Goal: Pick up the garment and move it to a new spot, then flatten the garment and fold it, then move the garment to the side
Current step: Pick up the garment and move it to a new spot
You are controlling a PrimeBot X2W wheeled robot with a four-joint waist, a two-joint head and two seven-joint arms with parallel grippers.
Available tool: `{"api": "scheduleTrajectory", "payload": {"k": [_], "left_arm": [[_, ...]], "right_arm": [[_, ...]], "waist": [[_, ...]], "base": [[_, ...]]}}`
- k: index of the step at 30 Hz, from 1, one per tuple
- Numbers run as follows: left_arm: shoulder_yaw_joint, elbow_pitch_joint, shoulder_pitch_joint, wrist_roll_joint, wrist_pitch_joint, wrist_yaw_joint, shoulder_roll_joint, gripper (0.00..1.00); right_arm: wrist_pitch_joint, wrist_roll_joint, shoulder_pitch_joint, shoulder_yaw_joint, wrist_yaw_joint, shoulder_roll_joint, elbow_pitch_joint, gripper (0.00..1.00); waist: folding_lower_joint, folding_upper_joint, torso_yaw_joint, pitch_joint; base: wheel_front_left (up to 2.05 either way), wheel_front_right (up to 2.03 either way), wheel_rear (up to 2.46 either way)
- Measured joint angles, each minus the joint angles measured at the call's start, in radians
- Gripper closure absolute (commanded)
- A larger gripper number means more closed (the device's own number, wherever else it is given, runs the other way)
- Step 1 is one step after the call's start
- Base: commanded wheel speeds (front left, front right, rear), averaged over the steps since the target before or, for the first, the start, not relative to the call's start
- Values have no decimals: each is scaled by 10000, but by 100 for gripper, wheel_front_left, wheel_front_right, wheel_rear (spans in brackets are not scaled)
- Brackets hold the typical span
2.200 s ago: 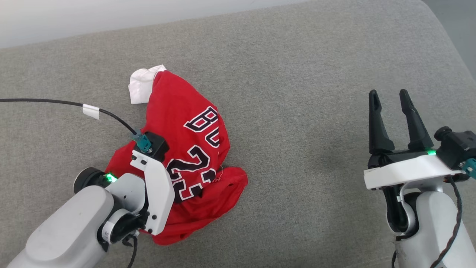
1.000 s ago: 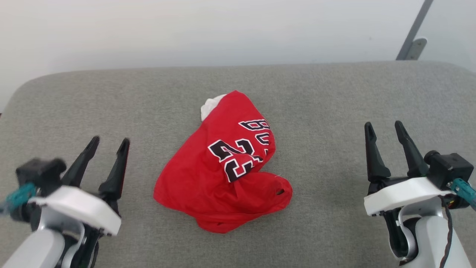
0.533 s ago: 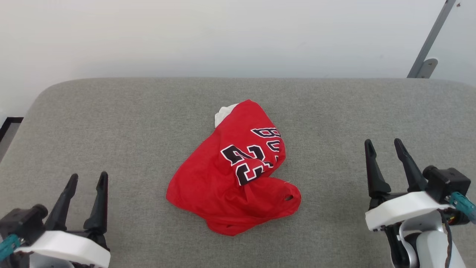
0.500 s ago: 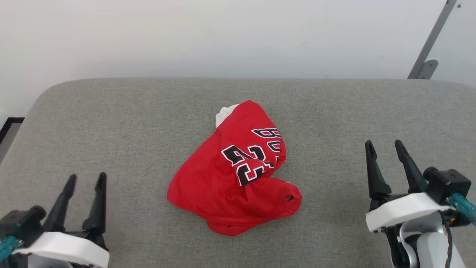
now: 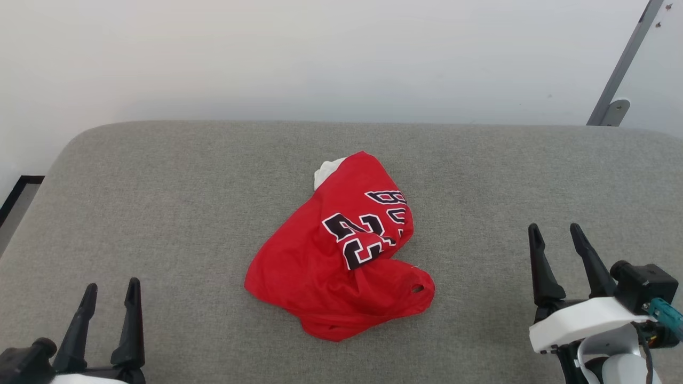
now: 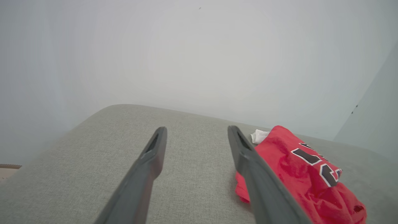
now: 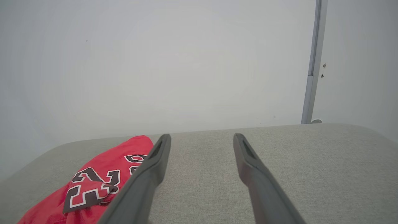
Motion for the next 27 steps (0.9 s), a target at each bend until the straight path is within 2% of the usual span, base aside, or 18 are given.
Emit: {"api": "scheduleTrajectory", "payload": {"k": [10, 19, 27], "left_arm": [[759, 288, 124, 708, 0, -798, -917, 0], [1097, 339, 119, 1135, -2, -1133, -1448, 0], [1233, 418, 111, 1302, -2, -1237, -1687, 0]], "right_arm": [[119, -67, 399, -54, 0, 0, -150, 0], [244, -17, 678, -127, 0, 0, -238, 0], [345, 31, 861, -138, 0, 0, -305, 0]], "waist": [[0, 0, -11, -54], [0, 0, -1, -110], [0, 0, -1, -142]], "base": [[0, 0, 0], [0, 0, 0], [0, 0, 0]]}}
